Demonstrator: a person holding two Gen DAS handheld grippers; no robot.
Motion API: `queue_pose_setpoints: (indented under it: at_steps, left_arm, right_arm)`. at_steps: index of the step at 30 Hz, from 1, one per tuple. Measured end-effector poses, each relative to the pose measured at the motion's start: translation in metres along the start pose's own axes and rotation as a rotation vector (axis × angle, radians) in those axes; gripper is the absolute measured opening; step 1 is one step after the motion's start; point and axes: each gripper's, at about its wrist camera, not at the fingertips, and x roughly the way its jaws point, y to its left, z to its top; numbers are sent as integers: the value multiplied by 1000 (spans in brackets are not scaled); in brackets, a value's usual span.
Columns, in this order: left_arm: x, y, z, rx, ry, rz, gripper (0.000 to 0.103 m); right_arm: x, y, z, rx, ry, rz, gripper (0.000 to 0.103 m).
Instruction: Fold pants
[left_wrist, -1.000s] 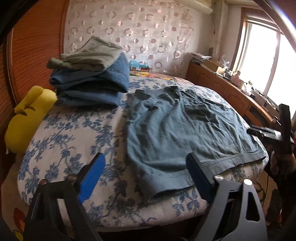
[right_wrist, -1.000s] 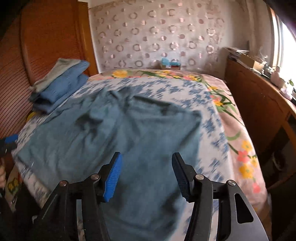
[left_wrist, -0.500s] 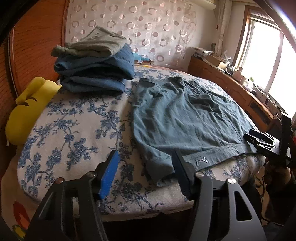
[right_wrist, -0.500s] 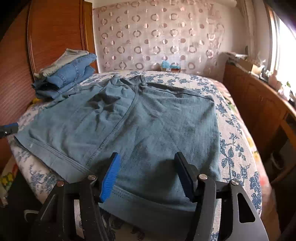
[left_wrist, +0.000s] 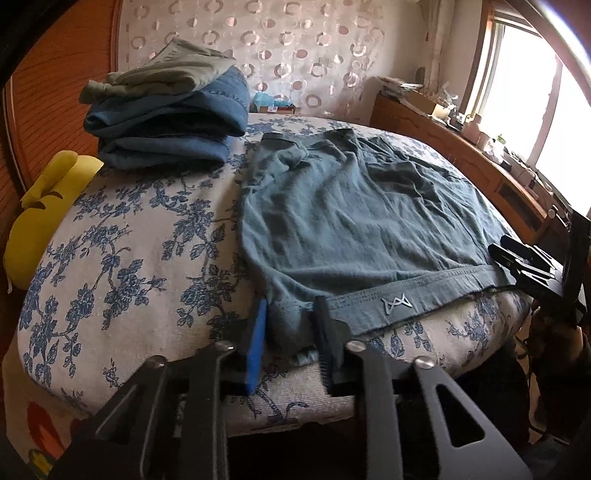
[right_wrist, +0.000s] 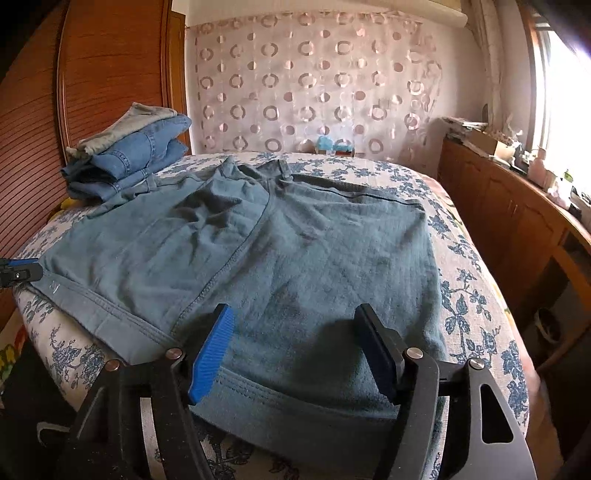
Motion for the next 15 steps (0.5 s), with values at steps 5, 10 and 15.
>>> queue_pose_setpoints:
  at_steps: [5,10,15]
  left_arm:
    - [-11,-9,15,23,-40,-42,11]
    - [-21,-29,36,66,-80,-75,10]
    - [-23,-53,56,115,-104,-108,9]
  right_arm:
    - [1,-1,0,2,7,2,70]
    - [-2,-7,5,14,41,11,70]
    - [-9,-18,9,47,48,2,70]
